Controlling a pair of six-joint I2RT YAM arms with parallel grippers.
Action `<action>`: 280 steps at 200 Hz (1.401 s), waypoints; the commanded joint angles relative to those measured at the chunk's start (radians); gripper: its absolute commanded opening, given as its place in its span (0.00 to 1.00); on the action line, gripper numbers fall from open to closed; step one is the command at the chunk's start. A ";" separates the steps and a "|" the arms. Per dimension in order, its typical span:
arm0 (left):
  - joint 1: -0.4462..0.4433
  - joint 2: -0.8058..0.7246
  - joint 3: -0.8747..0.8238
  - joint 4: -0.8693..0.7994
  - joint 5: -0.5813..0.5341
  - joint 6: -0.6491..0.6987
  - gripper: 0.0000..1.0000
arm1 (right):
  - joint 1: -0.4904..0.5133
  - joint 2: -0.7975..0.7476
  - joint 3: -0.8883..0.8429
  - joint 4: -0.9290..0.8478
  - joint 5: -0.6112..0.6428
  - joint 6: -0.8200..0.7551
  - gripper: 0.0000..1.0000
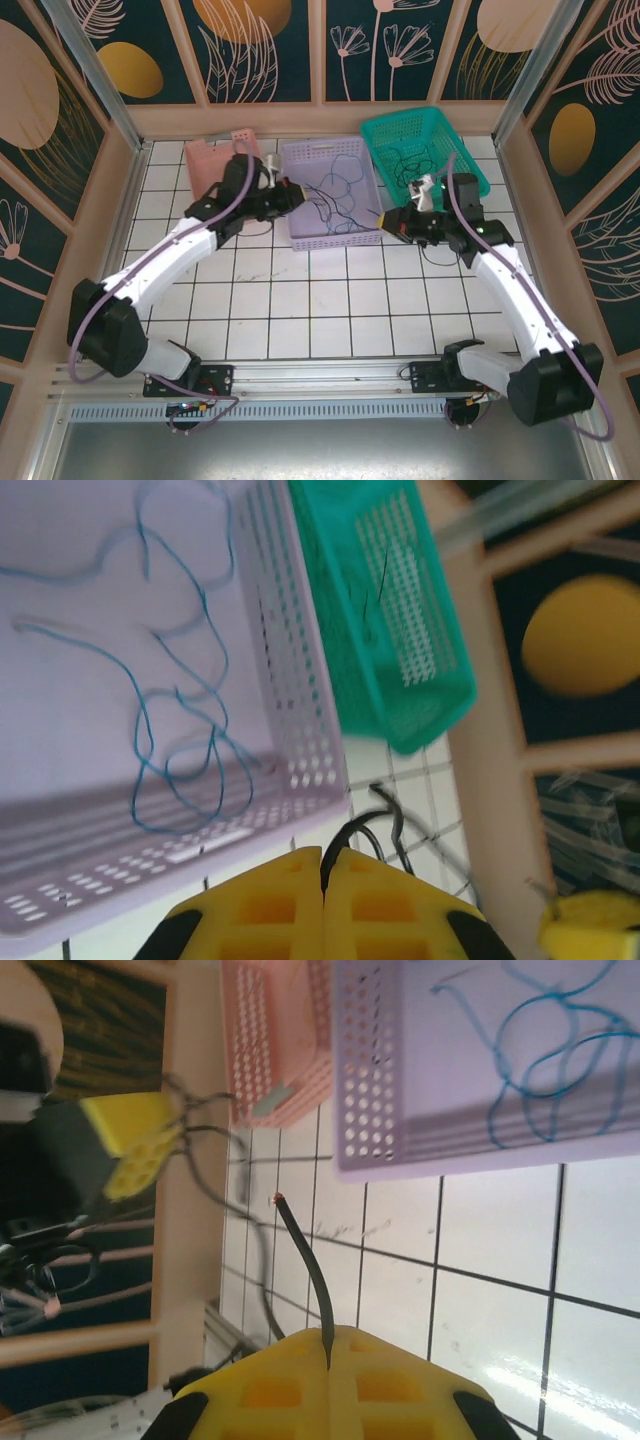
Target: Untangle the cables
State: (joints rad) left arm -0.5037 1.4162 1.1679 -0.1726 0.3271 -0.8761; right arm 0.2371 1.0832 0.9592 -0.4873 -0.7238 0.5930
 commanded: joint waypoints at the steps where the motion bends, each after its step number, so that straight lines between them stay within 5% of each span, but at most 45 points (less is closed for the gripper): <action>1: 0.038 -0.071 0.001 0.077 -0.079 -0.119 0.00 | -0.030 -0.078 -0.062 0.061 0.081 0.127 0.00; 46: 0.057 -0.077 0.042 0.039 -0.102 -0.074 0.00 | -0.106 -0.179 -0.134 0.110 0.167 0.291 0.00; 85: 0.034 0.046 0.085 0.010 0.248 0.046 0.00 | -0.167 -0.154 -0.076 0.251 0.154 0.378 0.00; 143: -0.160 0.115 0.118 -0.136 0.299 0.260 0.00 | -0.208 0.159 0.380 0.260 0.239 0.215 0.00; 212: -0.315 0.172 0.164 -0.207 0.367 0.401 0.00 | -0.240 0.546 0.812 0.263 0.123 0.148 0.00; 280: -0.373 0.190 0.206 -0.100 0.354 0.299 0.00 | -0.226 0.769 1.181 -0.037 -0.004 0.016 0.05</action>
State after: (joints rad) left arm -0.8238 1.6276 1.3899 -0.1551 0.5419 -0.5266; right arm 0.0551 1.8435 2.0064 -0.5823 -0.8192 0.7013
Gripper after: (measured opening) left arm 0.040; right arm 0.050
